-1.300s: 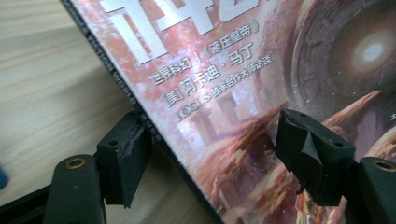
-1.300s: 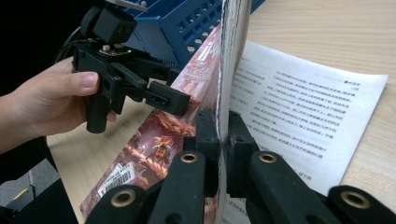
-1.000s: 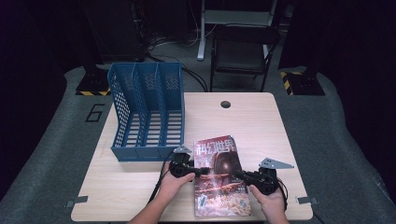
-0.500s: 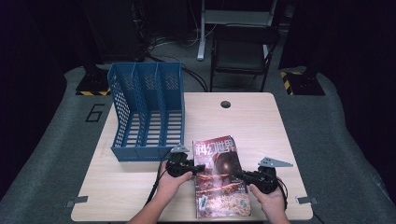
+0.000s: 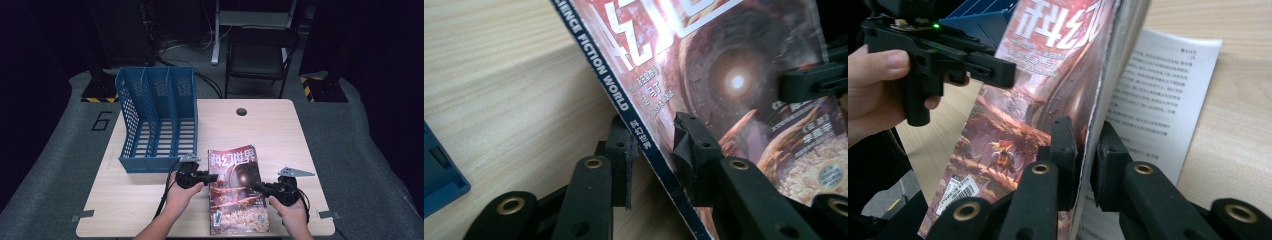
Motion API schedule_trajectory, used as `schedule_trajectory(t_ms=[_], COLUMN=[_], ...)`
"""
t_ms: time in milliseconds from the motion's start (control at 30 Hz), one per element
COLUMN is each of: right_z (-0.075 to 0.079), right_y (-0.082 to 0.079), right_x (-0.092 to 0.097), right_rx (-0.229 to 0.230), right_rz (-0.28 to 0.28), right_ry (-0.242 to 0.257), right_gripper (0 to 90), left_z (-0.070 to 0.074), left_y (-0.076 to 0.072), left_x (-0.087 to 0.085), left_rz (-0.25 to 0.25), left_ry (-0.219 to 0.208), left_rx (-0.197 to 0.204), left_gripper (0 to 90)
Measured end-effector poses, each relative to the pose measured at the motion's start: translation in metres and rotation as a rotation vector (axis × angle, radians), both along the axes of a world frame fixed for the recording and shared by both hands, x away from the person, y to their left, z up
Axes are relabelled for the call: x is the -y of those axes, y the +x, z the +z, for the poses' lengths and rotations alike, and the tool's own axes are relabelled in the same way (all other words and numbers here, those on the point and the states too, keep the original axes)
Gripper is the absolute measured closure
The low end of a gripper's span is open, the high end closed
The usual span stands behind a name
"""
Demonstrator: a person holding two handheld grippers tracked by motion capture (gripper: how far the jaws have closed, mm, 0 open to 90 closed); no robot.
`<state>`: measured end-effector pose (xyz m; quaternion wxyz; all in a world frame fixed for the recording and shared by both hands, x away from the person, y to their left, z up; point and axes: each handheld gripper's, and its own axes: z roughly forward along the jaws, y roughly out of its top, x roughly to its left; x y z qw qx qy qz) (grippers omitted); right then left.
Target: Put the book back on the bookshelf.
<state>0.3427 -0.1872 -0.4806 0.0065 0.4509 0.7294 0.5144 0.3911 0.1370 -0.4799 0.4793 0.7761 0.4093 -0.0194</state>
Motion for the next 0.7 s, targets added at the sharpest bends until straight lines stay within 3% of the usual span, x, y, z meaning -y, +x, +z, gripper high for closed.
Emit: schedule_trajectory(t_ms=[267,433,567,700], right_z=[-0.007,-0.01,-0.014,-0.011], right_y=[0.007,0.014,0.02,0.025], right_x=[0.0,0.003,0.004,0.007], right_rx=[-0.053,-0.099,-0.139,-0.148], right_rz=[0.007,0.0,-0.001,0.002], right_ry=[0.0,0.025,0.03,0.012], right_gripper=[73.4,67.6,67.5,67.7], left_z=[0.005,0.006,0.007,0.01], left_y=[0.0,0.0,-0.001,-0.002], left_x=[-0.004,-0.007,-0.008,-0.009], left_rz=[0.01,0.019,0.017,0.013], left_ry=[-0.022,-0.037,-0.041,-0.044], left_rx=[-0.011,-0.032,-0.03,-0.025], left_gripper=[74.9,77.0,77.4,77.6])
